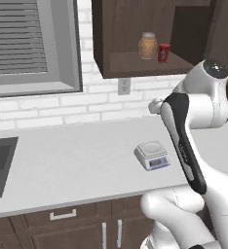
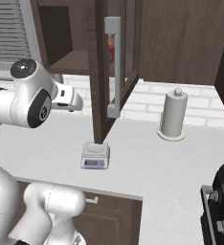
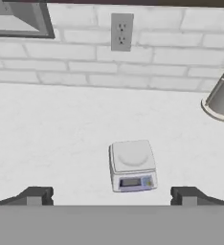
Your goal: Pick the yogurt and place it on the digital scale for weighing, and close the cabinet.
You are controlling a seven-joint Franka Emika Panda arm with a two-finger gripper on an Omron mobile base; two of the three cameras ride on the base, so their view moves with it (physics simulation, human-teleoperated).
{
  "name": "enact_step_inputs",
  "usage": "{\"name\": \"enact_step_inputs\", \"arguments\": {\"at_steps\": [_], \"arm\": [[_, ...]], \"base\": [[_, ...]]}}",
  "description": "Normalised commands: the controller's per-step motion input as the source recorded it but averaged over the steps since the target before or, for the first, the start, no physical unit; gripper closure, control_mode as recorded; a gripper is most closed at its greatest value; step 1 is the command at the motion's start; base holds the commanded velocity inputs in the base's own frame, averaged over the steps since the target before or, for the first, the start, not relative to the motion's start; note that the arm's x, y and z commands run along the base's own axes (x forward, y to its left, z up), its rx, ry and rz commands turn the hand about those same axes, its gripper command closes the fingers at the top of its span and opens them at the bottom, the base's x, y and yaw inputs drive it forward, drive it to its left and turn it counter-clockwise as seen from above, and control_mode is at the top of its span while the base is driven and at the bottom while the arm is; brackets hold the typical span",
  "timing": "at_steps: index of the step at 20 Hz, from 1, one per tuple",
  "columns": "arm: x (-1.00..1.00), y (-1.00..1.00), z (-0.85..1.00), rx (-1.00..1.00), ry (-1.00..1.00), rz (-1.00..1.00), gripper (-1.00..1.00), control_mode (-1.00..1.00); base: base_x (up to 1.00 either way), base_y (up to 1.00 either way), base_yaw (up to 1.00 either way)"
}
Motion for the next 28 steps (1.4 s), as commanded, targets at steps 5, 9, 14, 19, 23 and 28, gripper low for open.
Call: {"name": "enact_step_inputs", "arguments": {"at_steps": [5, 9, 14, 19, 23, 28], "arm": [[0.05, 0.0, 0.45, 0.0, -0.18, -0.08, -1.0, -1.0], [0.11, 0.0, 0.43, 0.0, -0.09, -0.13, -1.0, -1.0], [0.04, -0.08, 0.63, 0.0, -0.04, -0.1, -1.0, -1.0], [0.13, -0.15, 0.63, 0.0, 0.0, -0.05, -1.0, -1.0], [0.43, -0.07, 0.4, 0.0, -0.01, -0.04, -1.0, -1.0], [0.48, -0.09, 0.25, 0.0, 0.0, -0.03, -1.0, -1.0]], "base": [[0.0, 0.0, 0.0], [0.0, 0.0, 0.0], [0.0, 0.0, 0.0], [0.0, 0.0, 0.0], [0.0, 0.0, 0.0], [0.0, 0.0, 0.0]]}}
